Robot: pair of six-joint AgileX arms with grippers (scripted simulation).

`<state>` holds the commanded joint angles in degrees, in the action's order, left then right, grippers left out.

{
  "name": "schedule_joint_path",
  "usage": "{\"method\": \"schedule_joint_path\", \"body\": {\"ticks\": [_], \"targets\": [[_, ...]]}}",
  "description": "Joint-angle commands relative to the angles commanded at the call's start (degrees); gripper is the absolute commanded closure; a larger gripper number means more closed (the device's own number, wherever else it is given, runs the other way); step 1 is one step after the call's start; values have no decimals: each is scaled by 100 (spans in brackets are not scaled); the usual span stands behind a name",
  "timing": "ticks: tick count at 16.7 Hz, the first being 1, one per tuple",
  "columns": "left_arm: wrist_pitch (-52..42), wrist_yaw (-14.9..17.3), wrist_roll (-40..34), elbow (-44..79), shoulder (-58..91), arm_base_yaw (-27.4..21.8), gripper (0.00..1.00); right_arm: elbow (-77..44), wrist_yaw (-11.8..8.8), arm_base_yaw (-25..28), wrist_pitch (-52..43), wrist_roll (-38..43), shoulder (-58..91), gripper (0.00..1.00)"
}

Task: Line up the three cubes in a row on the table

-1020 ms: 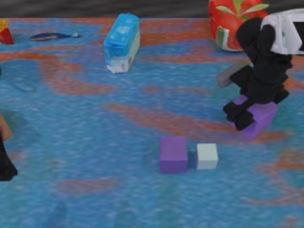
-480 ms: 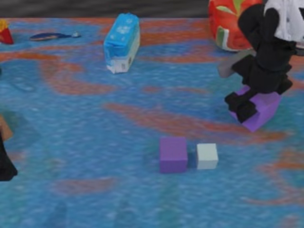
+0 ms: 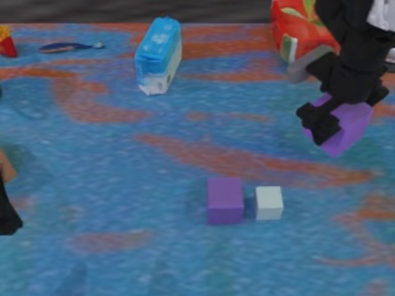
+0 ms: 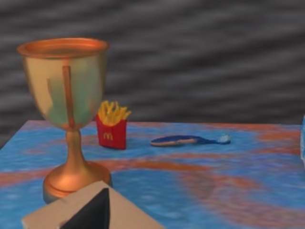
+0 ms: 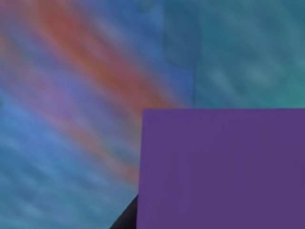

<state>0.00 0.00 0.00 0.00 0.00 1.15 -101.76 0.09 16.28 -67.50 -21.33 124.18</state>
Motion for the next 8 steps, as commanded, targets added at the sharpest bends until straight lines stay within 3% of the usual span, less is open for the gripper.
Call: {"method": "schedule_joint_path", "body": {"ticks": [4, 8], "targets": [[0, 0, 0, 0, 0, 0, 0, -361, 5, 228, -172, 380, 202, 100], [0, 0, 0, 0, 0, 0, 0, -1428, 22, 889, -702, 1675, 799, 100]]}}
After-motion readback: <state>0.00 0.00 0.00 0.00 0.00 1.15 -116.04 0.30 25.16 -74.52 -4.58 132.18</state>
